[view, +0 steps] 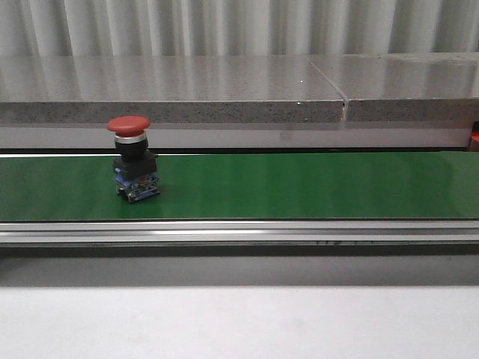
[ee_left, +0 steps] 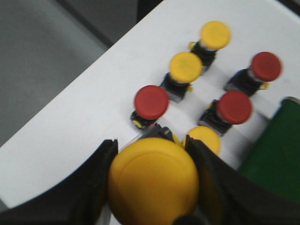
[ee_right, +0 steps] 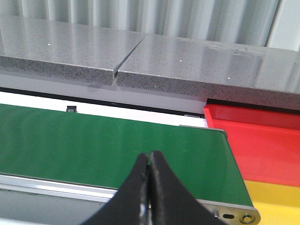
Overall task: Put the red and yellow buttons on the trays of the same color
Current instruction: 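Lift the yellow button with the left gripper and carry it over the belt, then lower the yellow button onto the belt and open the left gripper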
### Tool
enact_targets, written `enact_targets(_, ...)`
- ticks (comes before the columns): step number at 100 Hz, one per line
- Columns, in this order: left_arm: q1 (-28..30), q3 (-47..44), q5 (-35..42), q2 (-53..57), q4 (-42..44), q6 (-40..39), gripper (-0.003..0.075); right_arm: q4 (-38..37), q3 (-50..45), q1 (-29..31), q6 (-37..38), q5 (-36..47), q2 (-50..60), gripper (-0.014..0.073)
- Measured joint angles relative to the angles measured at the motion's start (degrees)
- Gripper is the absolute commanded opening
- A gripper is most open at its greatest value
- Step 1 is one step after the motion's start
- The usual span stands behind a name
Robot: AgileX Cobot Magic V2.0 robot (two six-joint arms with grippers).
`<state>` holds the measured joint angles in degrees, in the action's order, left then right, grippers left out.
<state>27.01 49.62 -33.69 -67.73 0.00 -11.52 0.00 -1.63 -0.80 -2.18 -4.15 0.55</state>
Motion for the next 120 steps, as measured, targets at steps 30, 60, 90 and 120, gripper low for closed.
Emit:
enact_targets(30,-13.0,5.7,-7.9,0.5,-0.3,5.9,-0.0020,0.0,0.0,0.0,0.0,0.0,0.0,-0.0068)
enact_targets(60,-20.8,12.9,-11.7,-11.8,-0.5,7.8,-0.0020,0.0,0.0,0.0,0.0,0.0,0.0,-0.0068)
enact_targets(90,-22.8,18.0,-12.9,-22.6,-0.6,8.1,-0.0019,0.0,0.0,0.0,0.0,0.0,0.0,-0.0068)
enact_targets(120,-22.9,18.5,-14.5,-25.3,-1.8,9.9,0.0280,0.0,0.0,0.0,0.0,0.0,0.0,-0.0068)
